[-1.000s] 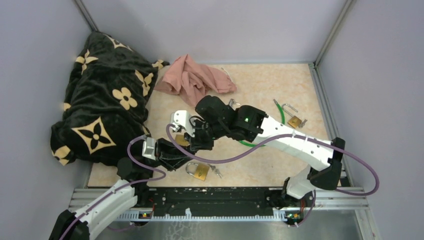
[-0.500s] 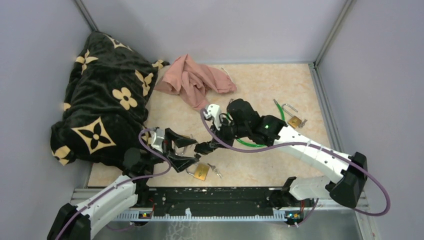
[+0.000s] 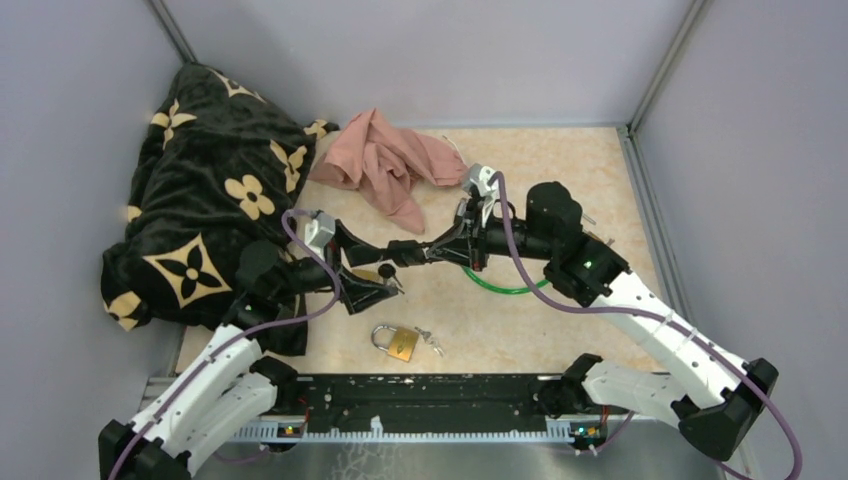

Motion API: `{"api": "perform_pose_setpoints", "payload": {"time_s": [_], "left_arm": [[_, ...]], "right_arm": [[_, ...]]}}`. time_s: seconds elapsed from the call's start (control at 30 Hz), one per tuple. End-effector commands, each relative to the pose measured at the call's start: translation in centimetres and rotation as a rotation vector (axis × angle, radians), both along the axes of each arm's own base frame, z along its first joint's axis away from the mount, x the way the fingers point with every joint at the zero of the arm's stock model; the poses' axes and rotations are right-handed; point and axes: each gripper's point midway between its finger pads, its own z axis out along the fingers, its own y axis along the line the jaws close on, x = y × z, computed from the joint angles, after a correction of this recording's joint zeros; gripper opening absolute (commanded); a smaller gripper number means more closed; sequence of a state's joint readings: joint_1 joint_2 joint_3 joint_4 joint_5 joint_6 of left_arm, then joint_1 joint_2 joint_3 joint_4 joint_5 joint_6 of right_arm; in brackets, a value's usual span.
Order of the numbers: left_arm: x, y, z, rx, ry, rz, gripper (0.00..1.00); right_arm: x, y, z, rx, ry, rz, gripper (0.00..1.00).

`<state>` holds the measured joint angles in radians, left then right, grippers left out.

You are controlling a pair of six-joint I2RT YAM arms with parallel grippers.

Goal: Lock with the key
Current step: Lock the lock.

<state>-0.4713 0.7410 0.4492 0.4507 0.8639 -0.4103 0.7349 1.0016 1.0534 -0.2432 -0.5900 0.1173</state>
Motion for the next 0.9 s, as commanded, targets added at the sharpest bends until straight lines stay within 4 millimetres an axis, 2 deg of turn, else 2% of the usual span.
{"api": "perform_pose_setpoints", "payload": {"time_s": [0.0, 0.17, 0.23, 0.3, 0.37, 0.53, 0.63, 0.87], "left_arm": [[-0.4, 1.2, -0.2, 0.143, 0.054, 0.022, 0.99], [-2.9, 1.4, 1.6, 0.139, 0.119, -0.092, 0.99], [-3.3, 1.5, 3.8, 0.064, 0.090, -0.114, 0.99], [-3.0, 2.1, 6.0, -0.009, 0.037, -0.069, 0.99], [-2.7, 2.5, 7.3, -0.054, -0.005, -0.050, 0.98], [-1.8, 2.4, 7.5, -0.082, -0.069, -0.048, 0.99], [-2.3, 2.3, 8.5, -0.114, -0.150, -0.074, 0.99], [-1.9, 1.5, 8.7, -0.154, -0.134, -0.079, 0.97]], "right_arm": [[-1.1, 0.3, 7.5, 0.244, -0.167, 0.059, 0.00], [-2.1, 0.4, 9.4, 0.336, -0.183, 0.114, 0.00], [-2.5, 0.3, 9.9, 0.368, -0.191, 0.128, 0.00], [-3.1, 0.2, 10.2, 0.398, -0.192, 0.149, 0.00], [-3.7, 0.2, 10.4, 0.420, -0.189, 0.177, 0.00], [-4.7, -0.1, 10.5, 0.460, -0.181, 0.213, 0.00], [-4.6, -0.1, 10.4, 0.464, -0.178, 0.207, 0.00], [-4.6, 0.0, 10.7, 0.480, -0.177, 0.215, 0.00]]}}
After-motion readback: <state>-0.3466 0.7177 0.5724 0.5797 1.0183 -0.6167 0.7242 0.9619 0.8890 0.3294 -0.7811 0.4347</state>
